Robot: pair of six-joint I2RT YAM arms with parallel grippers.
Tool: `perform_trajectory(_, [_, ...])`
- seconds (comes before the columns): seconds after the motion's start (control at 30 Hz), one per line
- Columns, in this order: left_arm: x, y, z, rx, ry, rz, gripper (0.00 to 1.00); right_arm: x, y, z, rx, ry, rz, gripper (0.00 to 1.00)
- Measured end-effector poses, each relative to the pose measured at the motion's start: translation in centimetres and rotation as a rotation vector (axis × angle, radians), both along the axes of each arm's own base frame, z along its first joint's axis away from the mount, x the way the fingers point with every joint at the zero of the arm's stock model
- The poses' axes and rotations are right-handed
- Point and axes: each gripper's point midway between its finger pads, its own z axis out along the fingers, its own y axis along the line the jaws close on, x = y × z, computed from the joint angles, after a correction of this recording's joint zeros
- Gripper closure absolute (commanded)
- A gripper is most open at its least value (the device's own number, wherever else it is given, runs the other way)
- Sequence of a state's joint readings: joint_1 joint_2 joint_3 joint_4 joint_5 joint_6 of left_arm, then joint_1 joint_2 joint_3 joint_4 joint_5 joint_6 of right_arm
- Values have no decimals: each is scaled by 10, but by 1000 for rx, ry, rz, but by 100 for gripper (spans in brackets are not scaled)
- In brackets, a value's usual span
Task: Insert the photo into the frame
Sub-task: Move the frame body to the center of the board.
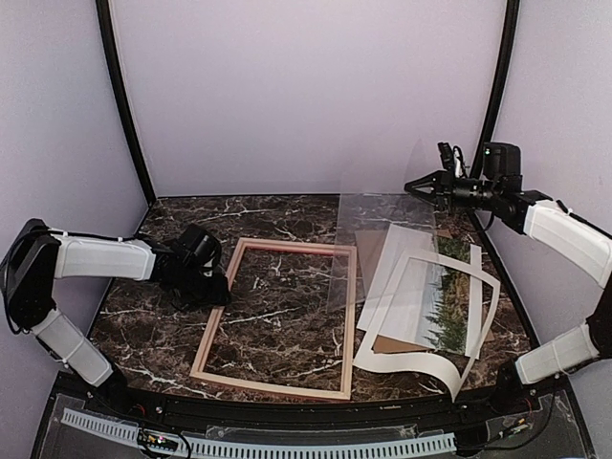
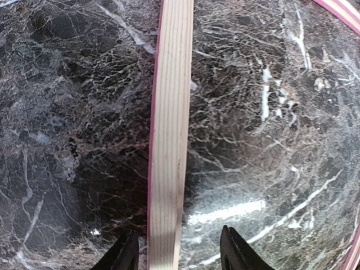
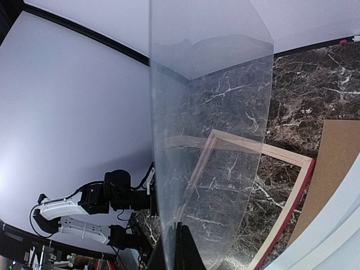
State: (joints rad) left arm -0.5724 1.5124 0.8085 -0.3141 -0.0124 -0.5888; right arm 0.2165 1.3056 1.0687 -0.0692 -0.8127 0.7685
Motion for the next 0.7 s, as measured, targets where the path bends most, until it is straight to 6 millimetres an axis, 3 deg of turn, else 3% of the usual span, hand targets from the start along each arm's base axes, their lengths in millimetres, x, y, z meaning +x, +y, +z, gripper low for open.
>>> perform_trajectory(0.23, [21,6,-21,125,24,-23,55,1,1,-2,-5,5,-4,100])
perform_trajectory(0.47, [39,13,-22,154,10,-25,70,3,0,-3,-9,4,-16,100])
perform_trajectory(0.7, [58,37,-22,154,-3,18,80,7,1,-10,-13,22,-17,100])
